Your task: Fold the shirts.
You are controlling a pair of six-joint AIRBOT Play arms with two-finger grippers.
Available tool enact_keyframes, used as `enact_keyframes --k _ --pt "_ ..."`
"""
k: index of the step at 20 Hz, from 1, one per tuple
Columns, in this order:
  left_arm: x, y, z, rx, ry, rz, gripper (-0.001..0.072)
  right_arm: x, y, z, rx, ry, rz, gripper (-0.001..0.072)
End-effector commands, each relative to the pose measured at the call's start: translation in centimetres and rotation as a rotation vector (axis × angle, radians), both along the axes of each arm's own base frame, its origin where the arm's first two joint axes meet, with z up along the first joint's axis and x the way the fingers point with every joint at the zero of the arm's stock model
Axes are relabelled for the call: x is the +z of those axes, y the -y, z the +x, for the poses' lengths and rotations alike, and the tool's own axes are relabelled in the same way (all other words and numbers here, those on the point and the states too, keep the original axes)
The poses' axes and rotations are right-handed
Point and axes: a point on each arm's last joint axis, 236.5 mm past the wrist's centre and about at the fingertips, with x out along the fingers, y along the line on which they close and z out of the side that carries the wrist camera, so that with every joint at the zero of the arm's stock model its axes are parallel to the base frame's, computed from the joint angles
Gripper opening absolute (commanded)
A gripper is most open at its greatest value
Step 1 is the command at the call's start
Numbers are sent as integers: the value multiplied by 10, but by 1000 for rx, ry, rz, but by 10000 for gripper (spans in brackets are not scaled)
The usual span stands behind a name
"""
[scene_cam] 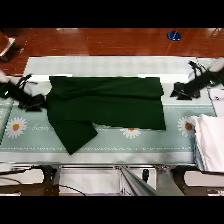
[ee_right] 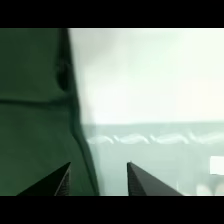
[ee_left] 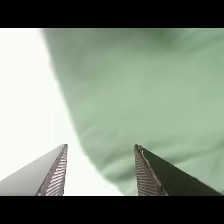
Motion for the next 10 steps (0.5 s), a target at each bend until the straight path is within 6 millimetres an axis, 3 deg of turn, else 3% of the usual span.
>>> enact_keyframes --k 1,4,7,10 --pt "-11 -7 -58 225 74 -53 510 -6 -7 -43 -150 149 53 408" --pt "-5 9 -65 414 180 -183 511 -14 -35 -77 -204 200 139 408" --pt "-10 38 -71 393 163 -268 510 -17 -50 -93 -199 198 187 408" --pt "-16 67 -70 320 156 -305 510 -16 -54 -94 -198 190 205 408"
